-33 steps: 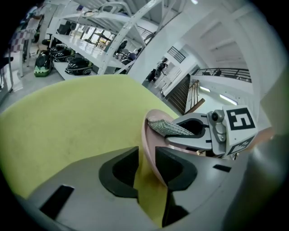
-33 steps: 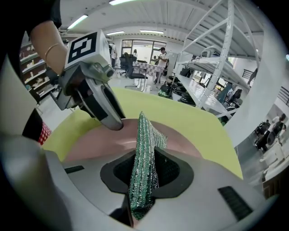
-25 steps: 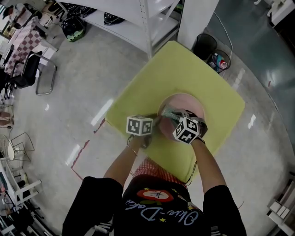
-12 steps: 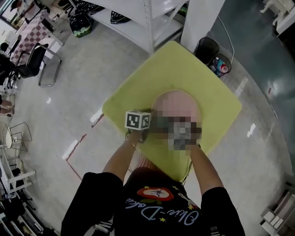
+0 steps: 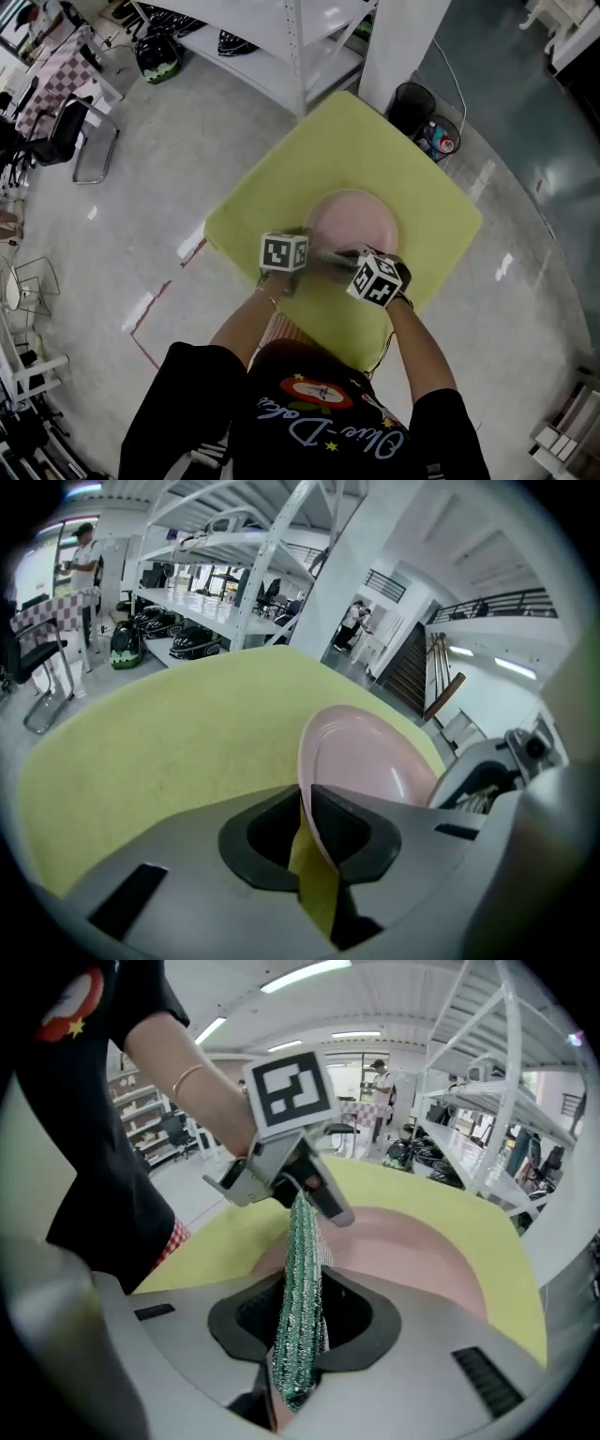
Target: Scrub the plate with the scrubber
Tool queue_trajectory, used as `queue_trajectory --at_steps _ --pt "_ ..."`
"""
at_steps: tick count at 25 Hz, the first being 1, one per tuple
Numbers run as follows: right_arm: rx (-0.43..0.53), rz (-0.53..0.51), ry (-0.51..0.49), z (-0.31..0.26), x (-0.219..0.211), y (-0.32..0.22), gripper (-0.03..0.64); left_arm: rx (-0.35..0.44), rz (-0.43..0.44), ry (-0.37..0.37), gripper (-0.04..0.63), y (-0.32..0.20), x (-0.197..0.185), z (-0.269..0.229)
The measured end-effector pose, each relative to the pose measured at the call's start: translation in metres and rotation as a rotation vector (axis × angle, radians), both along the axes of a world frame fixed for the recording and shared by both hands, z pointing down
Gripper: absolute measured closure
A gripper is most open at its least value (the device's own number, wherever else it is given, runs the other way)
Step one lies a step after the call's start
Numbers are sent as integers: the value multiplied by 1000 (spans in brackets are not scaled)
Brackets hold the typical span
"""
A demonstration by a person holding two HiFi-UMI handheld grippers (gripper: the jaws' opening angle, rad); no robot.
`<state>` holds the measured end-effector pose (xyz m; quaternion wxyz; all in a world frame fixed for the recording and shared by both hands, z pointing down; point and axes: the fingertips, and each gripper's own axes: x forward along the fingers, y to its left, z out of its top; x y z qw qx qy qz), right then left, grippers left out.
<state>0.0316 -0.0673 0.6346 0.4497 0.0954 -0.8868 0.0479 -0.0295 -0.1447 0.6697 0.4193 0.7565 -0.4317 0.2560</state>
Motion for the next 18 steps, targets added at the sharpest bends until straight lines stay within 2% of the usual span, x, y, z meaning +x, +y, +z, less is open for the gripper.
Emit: queue_trajectory --at_steps 2,5,10,13,18 --pt "59 66 -21 -12 10 -27 552 11 20 -22 561 -1 2 -1" --pt "143 156 10 -17 27 -68 552 17 29 -36 561 -5 3 -3" --pt "187 226 83 -6 44 -108 552 35 71 -85 559 -8 2 2" --pt "219 226 120 -2 48 -123 554 35 82 -81 565 -11 5 1" --pt "225 135 186 15 45 -119 554 34 81 -78 563 -11 5 2"
